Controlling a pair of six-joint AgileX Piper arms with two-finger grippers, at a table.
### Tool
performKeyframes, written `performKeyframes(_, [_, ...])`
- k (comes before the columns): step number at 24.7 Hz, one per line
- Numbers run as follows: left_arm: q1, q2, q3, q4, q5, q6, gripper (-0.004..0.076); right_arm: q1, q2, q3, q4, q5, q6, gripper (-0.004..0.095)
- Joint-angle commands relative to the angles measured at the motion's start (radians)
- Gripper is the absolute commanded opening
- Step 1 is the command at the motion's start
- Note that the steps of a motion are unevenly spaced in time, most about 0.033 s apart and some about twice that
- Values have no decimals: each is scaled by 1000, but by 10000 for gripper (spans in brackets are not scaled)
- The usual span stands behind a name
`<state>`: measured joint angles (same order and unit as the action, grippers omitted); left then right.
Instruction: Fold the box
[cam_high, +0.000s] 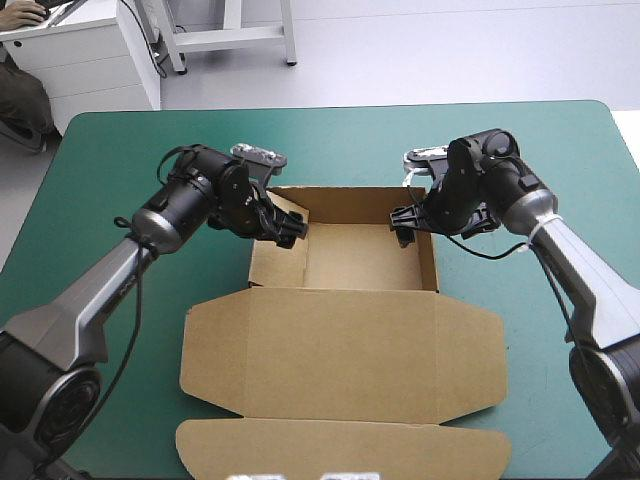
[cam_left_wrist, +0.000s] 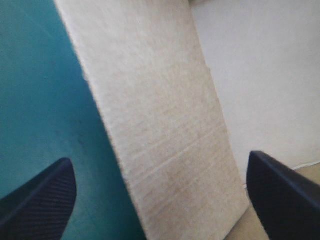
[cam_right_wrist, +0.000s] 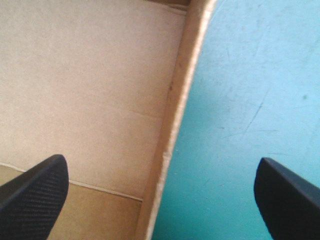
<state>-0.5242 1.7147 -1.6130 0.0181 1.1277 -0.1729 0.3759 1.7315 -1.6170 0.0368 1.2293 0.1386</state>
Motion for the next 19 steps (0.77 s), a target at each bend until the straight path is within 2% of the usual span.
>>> performKeyframes(1, [-6, -142, -75, 16, 7, -7, 655, -1, -110, -34, -16, -4, -32, 931])
performKeyframes(4, [-8, -219, -77, 24, 95, 86, 637, -1, -151, -34, -9, -37, -38, 931])
performKeyframes(6, [-8, -270, -75, 56, 150, 120, 566, -1, -165, -34, -9, -58, -38, 931])
performKeyframes(10, [-8, -382, -38, 116, 165, 147, 286, -1, -171, -34, -7, -60, -38, 930])
performKeyframes(13, [-8, -496, 30, 136, 165, 148, -2, -1, -171, -34, 0, -55, -34, 931])
performKeyframes(19, [-8, -757, 260, 136, 165, 148, -8, -1, -171, -34, -5, -57, -30, 931])
